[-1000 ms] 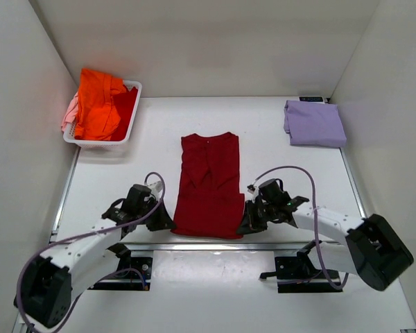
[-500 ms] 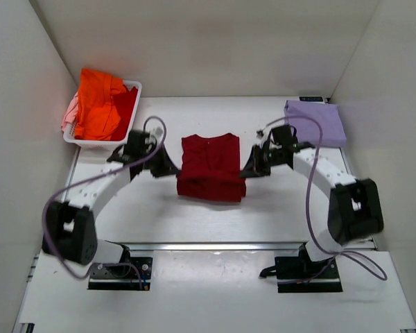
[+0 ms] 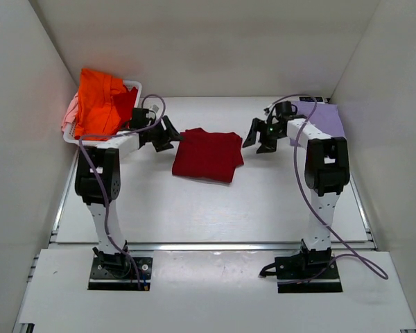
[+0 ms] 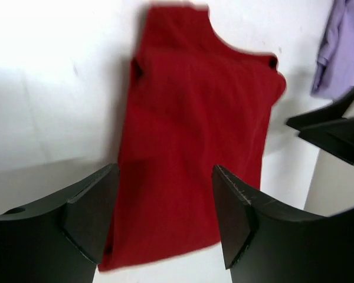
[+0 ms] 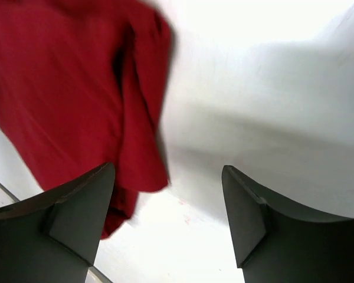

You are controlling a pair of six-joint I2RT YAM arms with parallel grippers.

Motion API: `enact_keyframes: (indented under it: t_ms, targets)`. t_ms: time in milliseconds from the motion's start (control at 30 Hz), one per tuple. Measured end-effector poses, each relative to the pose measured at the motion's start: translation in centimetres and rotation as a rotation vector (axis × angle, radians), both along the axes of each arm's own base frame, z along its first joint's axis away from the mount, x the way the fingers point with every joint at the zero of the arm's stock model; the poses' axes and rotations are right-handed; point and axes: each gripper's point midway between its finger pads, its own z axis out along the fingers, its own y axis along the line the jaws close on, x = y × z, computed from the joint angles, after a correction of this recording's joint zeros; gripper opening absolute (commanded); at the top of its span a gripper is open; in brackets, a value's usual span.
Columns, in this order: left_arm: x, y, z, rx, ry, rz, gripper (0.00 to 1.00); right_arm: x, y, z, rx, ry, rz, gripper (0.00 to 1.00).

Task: Fold and stack the t-shirts
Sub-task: Fold the long partially folded tshirt into a neat square, then put the neatly folded tshirt into the corner of the board with the right arm

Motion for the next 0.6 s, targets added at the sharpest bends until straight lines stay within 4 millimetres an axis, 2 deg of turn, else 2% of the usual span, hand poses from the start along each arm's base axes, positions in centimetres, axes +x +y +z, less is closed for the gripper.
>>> enact_keyframes:
  t_ms: [133,200,333,433,600]
  targets:
    - [-5.0,-0.1,0.4,-0.026,0.026,-0.02,0.75,-3.6,1.5,-2.4,-0.005,0.059,0.049,0.73]
    - [-7.0,0.0,1.1,-0.037,0.019,-0.03,0.74,-4.0,2.5,-2.1,0.005,0.036,0.072,0.78]
    - [-10.2,0.5,3.1,-0.066,-0.024,-0.031,0.72,-4.1,5.3,-1.8,0.072,0.003,0.094,0.83]
    - [-11.8,1.1,4.0,-0.075,-0.045,-0.023,0.71,-4.1,7.2,-1.5,0.125,-0.011,0.095,0.83]
    - [-12.2,2.1,6.0,-0.084,-0.095,0.002,0.72,-4.2,11.1,-1.4,0.173,0.006,0.124,0.81]
